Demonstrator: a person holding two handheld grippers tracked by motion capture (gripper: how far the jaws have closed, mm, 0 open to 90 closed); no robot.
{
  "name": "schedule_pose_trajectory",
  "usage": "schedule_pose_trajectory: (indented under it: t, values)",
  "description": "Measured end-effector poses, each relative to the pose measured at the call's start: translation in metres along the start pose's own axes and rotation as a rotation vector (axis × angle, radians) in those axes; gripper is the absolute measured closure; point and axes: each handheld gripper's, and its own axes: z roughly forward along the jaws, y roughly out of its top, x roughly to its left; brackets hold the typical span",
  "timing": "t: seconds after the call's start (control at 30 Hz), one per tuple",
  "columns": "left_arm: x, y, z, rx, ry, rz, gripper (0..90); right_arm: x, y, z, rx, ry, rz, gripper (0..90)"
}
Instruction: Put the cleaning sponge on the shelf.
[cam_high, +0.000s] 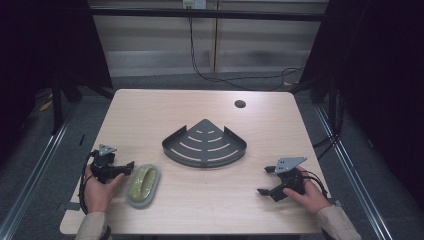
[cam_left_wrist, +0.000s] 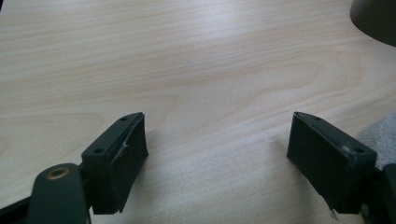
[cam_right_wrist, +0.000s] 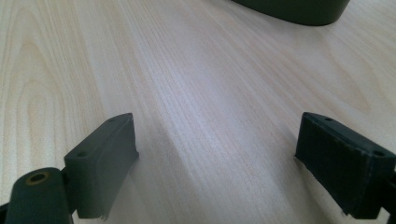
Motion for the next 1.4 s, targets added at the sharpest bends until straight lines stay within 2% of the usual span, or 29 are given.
schedule_pose_trajectory:
  t: [0.1,0.13,0.17,0.27,0.33,0.4,0.43,0.47,0.53,0.57,0.6,0.67,0.7,0.73,0.77,0.8,0.83,0.9,1.13,1.4]
  values:
    - [-0.001,0.001,0.0,0.005,0.0,-0.007,19.0,0.0,0.0,0.0,0.0,0.0,0.0,11.8]
    - [-0.001,0.002,-0.001,0.025,-0.004,0.001,19.0,0.0,0.0,0.0,0.0,0.001,0.001,11.8]
    - [-0.001,0.002,-0.001,0.025,-0.004,0.001,19.0,0.0,0.0,0.0,0.0,0.001,0.001,11.8]
    - [-0.002,0.007,-0.003,0.087,-0.016,-0.002,19.3,0.0,0.0,0.0,0.0,0.002,0.002,11.8]
    - [-0.002,0.01,-0.006,0.115,-0.029,-0.026,20.8,0.0,0.0,0.0,0.0,0.002,0.002,11.8]
    - [-0.001,0.013,-0.009,0.164,-0.034,-0.031,22.2,0.0,0.0,0.0,0.0,0.002,0.002,11.8]
    - [-0.001,0.013,-0.009,0.164,-0.034,-0.031,22.4,0.0,0.0,0.0,0.0,0.002,0.002,11.8]
    - [0.0,0.016,-0.012,0.203,-0.038,-0.043,22.8,0.0,0.0,0.0,0.0,0.002,0.002,11.8]
    - [0.0,0.017,-0.014,0.221,-0.038,-0.046,24.0,0.0,0.0,0.0,0.0,0.002,0.001,11.8]
    - [0.0,0.019,-0.016,0.263,-0.053,-0.062,24.0,0.0,0.0,0.0,0.0,0.002,0.002,11.8]
    - [0.0,0.019,-0.016,0.263,-0.053,-0.062,24.1,0.0,0.0,0.0,0.0,0.002,0.002,11.8]
    - [0.0,0.02,-0.019,0.303,-0.067,-0.073,24.4,0.0,0.0,0.0,0.0,0.002,0.001,11.8]
    - [0.0,0.021,-0.022,0.34,-0.076,-0.076,24.8,0.0,0.0,0.0,0.0,0.002,0.002,11.8]
    - [0.0,0.021,-0.022,0.34,-0.076,-0.076,25.6,0.0,0.0,0.0,0.0,0.002,0.002,11.8]
    - [-0.002,0.022,-0.024,0.388,-0.096,-0.087,26.2,0.0,0.0,0.0,0.0,0.002,0.002,11.8]
    - [-0.002,0.022,-0.024,0.388,-0.096,-0.087,26.3,0.0,0.0,0.0,0.0,0.002,0.002,11.8]
    - [-0.003,0.025,-0.027,0.431,-0.104,-0.096,26.4,0.0,0.0,0.0,0.0,0.002,0.002,11.8]
    - [-0.006,0.028,-0.03,0.462,-0.111,-0.085,26.5,0.0,0.0,0.0,0.0,0.002,0.001,11.8]
    - [-0.014,0.042,-0.039,0.495,-0.119,-0.071,28.4,0.0,0.0,0.0,0.0,0.002,0.001,11.8]
    - [-0.022,0.056,-0.046,0.507,-0.125,-0.055,29.8,0.0,0.0,0.0,0.0,0.002,0.002,11.8]
